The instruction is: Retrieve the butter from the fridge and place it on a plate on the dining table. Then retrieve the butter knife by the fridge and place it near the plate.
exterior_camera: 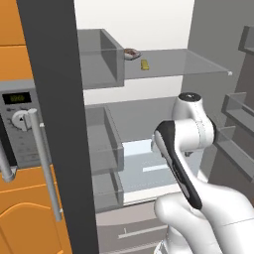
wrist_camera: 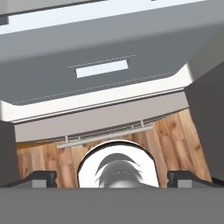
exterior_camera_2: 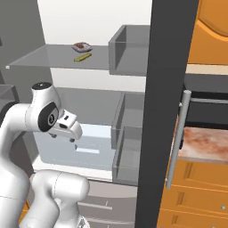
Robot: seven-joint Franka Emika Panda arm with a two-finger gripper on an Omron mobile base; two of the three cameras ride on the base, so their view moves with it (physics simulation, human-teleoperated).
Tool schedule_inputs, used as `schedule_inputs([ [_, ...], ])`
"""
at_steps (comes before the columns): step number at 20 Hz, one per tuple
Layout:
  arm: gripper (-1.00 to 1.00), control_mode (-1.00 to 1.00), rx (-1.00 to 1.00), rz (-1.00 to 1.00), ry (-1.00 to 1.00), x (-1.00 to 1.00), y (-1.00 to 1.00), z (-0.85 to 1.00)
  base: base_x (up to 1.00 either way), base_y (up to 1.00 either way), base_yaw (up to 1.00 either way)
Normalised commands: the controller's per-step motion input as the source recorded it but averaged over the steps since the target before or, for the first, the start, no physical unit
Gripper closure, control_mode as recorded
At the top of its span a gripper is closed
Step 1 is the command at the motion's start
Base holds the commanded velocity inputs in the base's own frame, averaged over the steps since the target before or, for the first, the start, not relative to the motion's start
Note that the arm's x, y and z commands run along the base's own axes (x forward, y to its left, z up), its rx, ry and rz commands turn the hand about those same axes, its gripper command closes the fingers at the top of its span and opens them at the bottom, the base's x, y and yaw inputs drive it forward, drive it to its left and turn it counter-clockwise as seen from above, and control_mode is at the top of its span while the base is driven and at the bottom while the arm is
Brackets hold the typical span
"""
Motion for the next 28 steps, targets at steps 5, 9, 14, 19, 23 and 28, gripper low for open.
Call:
schedule_inputs([
  [5,-1.00,1.00,0.00,0.00,0.00,0.00,0.00,0.00,0.63,0.15,-0.01],
  [9,-1.00,1.00,0.00,0.00,0.00,0.00,0.00,0.00,0.47,0.11,-0.02],
  [14,-1.00,1.00,0.00,0.00,0.00,0.00,0.00,0.00,0.17,0.06,-0.01],
  [19,-1.00,1.00,0.00,0.00,0.00,0.00,0.00,0.00,0.00,0.00,0.00],
  [23,-1.00,-1.00,0.00,0.00,0.00,0.00,0.00,0.00,0.00,0.00,0.00],
  [28,-1.00,-1.00,-0.02,0.00,-0.16,-0.04,0.00,0.05,0.00,0.00,0.00],
])
